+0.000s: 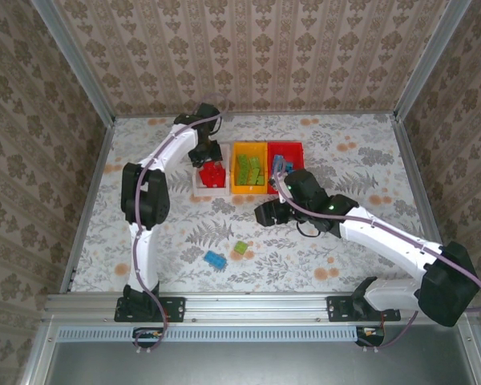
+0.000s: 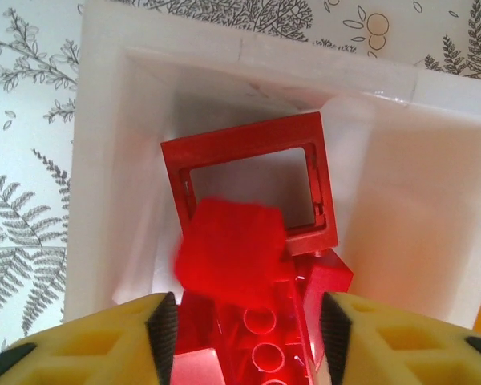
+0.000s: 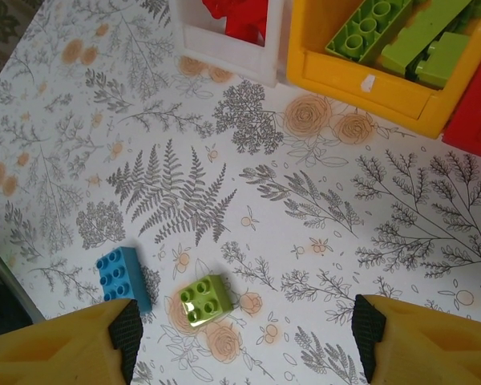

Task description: Sort the legos into containers by color

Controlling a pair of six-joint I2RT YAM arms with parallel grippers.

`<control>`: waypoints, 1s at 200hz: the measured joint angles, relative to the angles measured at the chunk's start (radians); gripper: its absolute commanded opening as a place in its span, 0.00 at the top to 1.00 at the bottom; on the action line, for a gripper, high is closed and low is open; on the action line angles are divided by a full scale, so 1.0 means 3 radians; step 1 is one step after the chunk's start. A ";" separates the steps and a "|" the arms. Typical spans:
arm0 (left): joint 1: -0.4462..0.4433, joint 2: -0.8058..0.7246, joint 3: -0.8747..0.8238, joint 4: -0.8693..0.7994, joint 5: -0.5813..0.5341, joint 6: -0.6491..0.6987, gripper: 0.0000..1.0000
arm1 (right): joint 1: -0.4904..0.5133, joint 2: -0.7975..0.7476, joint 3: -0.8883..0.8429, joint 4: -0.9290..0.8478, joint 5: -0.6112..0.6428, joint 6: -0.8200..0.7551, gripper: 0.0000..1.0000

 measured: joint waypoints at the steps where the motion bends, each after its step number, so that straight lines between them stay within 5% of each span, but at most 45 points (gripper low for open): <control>1: -0.0001 0.0000 0.0001 -0.0004 -0.0001 -0.0003 0.43 | 0.0000 0.0003 0.0000 0.0000 -0.0001 -0.0003 0.26; 61: -0.0067 -0.0367 -0.0211 -0.0025 -0.0022 -0.0001 0.38 | 0.0450 0.0376 -0.0005 0.0043 -0.0039 -0.0554 0.20; 135: -0.0342 -0.2778 -0.2453 0.0539 0.0127 -0.0394 0.37 | 0.1025 0.1074 -0.0015 0.0178 0.0111 -0.1081 0.18; 200: -0.0477 -0.4496 -0.3768 0.0189 -0.0131 -0.1125 0.39 | 0.1498 0.1442 0.0254 0.0387 0.0238 -0.1317 0.16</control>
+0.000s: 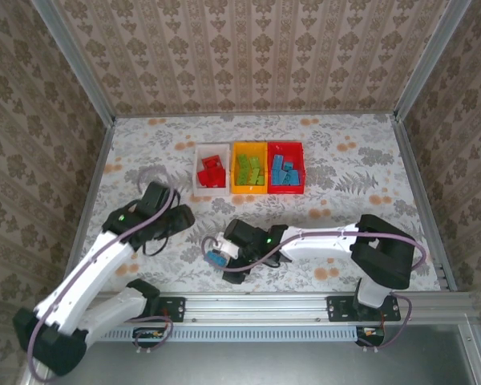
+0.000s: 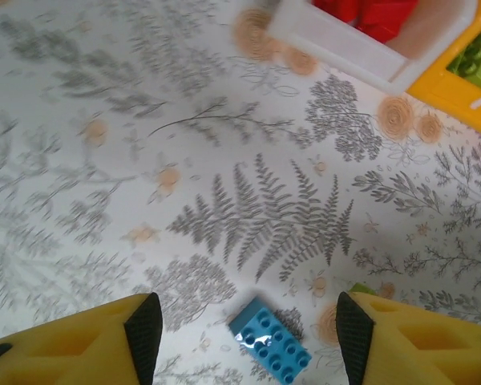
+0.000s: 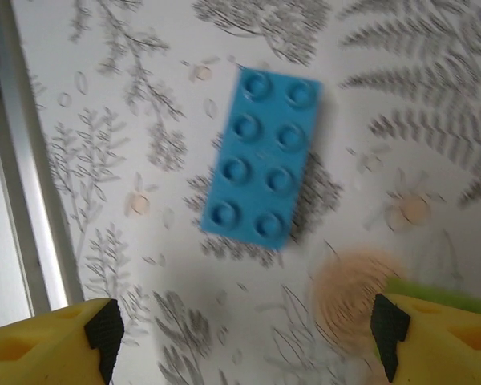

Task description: Sort the legos into containers by color

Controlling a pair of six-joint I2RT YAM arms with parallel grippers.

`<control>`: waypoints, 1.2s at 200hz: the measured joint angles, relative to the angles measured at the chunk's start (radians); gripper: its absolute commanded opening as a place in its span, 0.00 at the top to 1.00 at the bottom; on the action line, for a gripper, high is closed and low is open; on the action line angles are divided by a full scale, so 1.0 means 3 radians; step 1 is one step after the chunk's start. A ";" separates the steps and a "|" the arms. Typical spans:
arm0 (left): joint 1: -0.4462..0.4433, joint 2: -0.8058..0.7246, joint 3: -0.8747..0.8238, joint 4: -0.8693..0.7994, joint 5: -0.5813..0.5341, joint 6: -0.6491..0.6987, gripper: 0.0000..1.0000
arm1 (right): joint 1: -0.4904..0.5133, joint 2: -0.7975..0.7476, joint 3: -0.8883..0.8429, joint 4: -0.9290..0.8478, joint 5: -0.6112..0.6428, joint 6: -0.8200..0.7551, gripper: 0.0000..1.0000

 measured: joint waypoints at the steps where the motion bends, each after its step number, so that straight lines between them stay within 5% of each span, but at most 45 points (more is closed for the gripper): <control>1: 0.0000 -0.0037 -0.0013 -0.0017 -0.0011 -0.0015 0.39 | 0.0008 0.0010 0.0010 0.0000 -0.0001 0.0000 0.16; 41: 0.0000 -0.0752 -0.0235 -0.0487 -0.0196 -0.0398 0.39 | 0.0154 0.0429 0.0379 0.0062 0.0037 0.0006 0.19; 94: 0.0000 -0.0917 -0.0252 -0.0768 -0.0257 -0.0524 0.40 | 0.0122 0.0858 0.0713 0.0034 0.0212 0.0155 0.29; 116: 0.0000 -0.0954 -0.0252 -0.0795 -0.0256 -0.0529 0.41 | 0.0118 0.0937 0.0819 0.0033 0.0217 0.0170 0.43; 146: 0.0000 -0.0985 -0.0252 -0.0792 -0.0253 -0.0534 0.43 | 0.0092 0.0984 0.0882 0.0031 0.0240 0.0154 0.77; 172: 0.0000 -0.0982 -0.0252 -0.0726 -0.0224 -0.0530 0.43 | 0.0081 0.0965 0.0874 0.0051 0.0242 0.0145 0.82; 212: 0.0000 -0.0680 -0.0248 -0.0375 -0.0033 -0.0427 0.43 | -0.0074 0.0431 0.0465 0.0019 0.0317 0.0170 0.84; 240: -0.0154 -0.0150 -0.0153 0.0142 0.0135 -0.0289 0.43 | -0.0537 -0.0320 0.0205 -0.0005 0.0378 0.0264 0.84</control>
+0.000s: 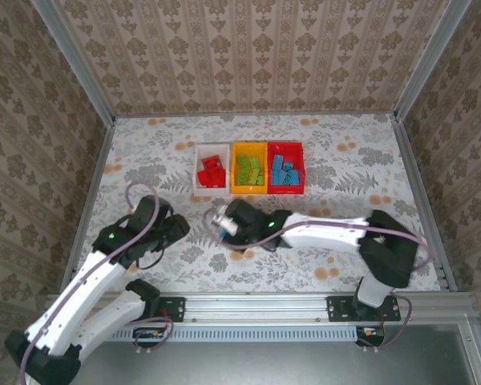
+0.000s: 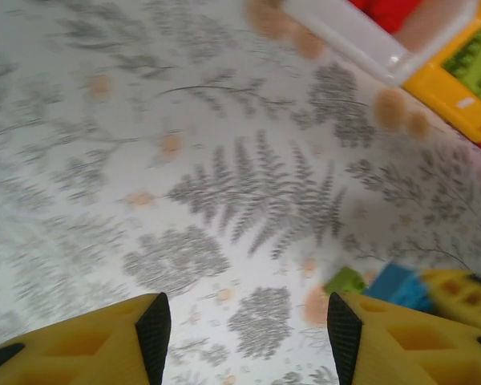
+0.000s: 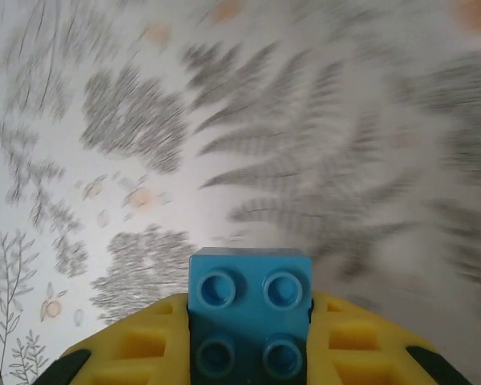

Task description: Sort the legos into containers by color

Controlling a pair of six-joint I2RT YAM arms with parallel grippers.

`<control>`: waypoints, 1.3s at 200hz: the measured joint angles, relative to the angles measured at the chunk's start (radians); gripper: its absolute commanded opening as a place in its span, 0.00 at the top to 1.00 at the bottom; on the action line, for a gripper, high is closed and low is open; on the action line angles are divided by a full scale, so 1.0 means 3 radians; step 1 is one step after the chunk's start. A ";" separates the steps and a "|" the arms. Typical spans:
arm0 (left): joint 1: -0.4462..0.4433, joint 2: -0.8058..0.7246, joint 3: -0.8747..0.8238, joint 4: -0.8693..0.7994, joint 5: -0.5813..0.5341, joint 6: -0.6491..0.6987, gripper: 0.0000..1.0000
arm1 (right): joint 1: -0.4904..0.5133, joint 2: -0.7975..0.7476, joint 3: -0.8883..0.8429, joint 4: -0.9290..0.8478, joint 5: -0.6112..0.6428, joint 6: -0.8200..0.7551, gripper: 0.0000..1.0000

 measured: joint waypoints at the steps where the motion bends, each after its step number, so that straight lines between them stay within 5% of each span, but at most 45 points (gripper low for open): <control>1: -0.0008 0.0015 0.0004 0.0018 0.0003 0.0005 0.43 | -0.0018 -0.0018 -0.0005 0.0000 0.0003 0.0004 0.84; 40: -0.0430 0.0979 0.0538 0.0717 0.0100 0.0298 0.41 | -0.1012 -0.0482 -0.0093 0.0008 0.0038 0.0178 0.84; 90: -0.0767 0.2029 0.1273 0.1211 0.0202 0.0689 0.40 | -0.1829 0.0193 0.0393 -0.0169 0.0045 0.0515 0.84; 143: -0.0809 0.2584 0.1759 0.1307 0.0304 0.0997 0.39 | -0.1999 0.0910 0.0992 -0.0245 0.0019 0.0679 0.76; 185: -0.0813 0.2661 0.1831 0.1297 0.0362 0.1104 0.36 | -0.2071 0.1144 0.1223 -0.0317 -0.0043 0.0750 0.50; 260: -0.0907 0.2567 0.1354 0.0870 0.0375 0.1409 0.27 | -0.2037 0.0615 0.1030 -0.0309 -0.0067 0.0749 0.37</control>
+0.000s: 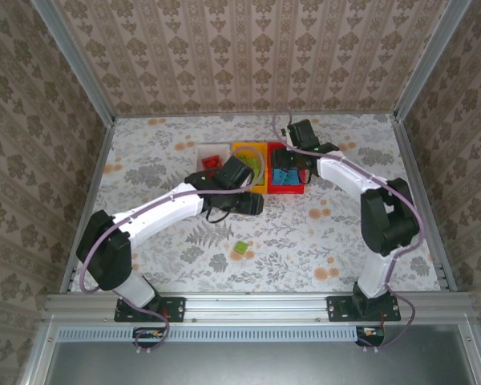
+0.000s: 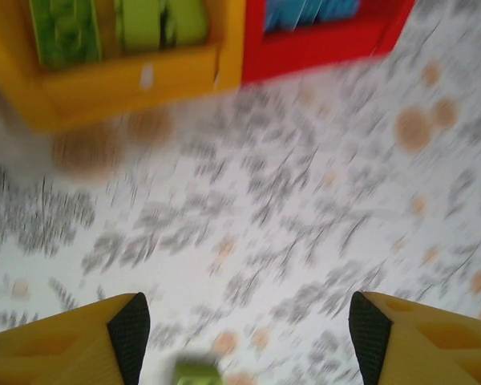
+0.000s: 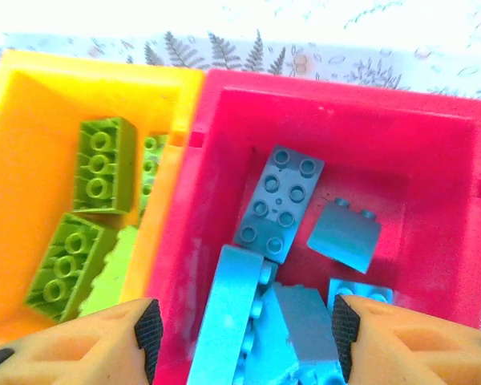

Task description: Sort the legos into containers by color

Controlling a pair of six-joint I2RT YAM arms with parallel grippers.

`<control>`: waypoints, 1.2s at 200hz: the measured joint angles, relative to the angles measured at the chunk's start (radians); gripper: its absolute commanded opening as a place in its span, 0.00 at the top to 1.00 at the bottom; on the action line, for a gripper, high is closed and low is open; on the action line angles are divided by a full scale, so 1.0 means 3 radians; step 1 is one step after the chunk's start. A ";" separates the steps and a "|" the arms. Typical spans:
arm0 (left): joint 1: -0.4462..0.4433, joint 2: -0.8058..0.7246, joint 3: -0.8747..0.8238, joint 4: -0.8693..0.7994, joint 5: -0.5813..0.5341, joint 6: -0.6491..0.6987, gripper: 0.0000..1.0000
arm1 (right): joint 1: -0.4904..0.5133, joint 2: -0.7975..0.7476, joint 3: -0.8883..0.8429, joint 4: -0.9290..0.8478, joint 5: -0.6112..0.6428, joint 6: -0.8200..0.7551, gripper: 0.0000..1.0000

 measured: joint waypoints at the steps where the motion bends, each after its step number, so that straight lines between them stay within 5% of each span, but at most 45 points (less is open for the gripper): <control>1: -0.0005 -0.0003 -0.0010 -0.0008 0.0000 0.0003 0.27 | 0.0003 -0.0033 -0.0020 0.0003 0.0000 -0.0001 0.37; 56: -0.0436 -0.0020 -0.0432 -0.0252 -0.0022 0.0168 0.20 | 0.0355 -0.1621 -0.1490 0.0500 -0.0350 -0.0058 0.27; 105: -0.0605 0.0326 -0.0429 -0.0267 -0.0128 0.0155 0.22 | 0.0540 -0.2447 -0.2207 0.0394 -0.0528 0.0071 0.26; 136: -0.0636 0.0470 -0.0429 -0.0268 -0.0270 0.0134 0.27 | 0.0551 -0.2701 -0.2305 0.0268 -0.0598 0.0172 0.27; 188: -0.0647 0.0604 -0.0429 -0.0234 -0.0317 0.0126 0.61 | 0.0571 -0.2790 -0.2397 0.0168 -0.0654 0.0305 0.27; 240: -0.0643 0.0619 -0.0385 -0.0243 -0.0381 0.0103 0.67 | 0.0573 -0.2790 -0.2398 0.0154 -0.0670 0.0318 0.27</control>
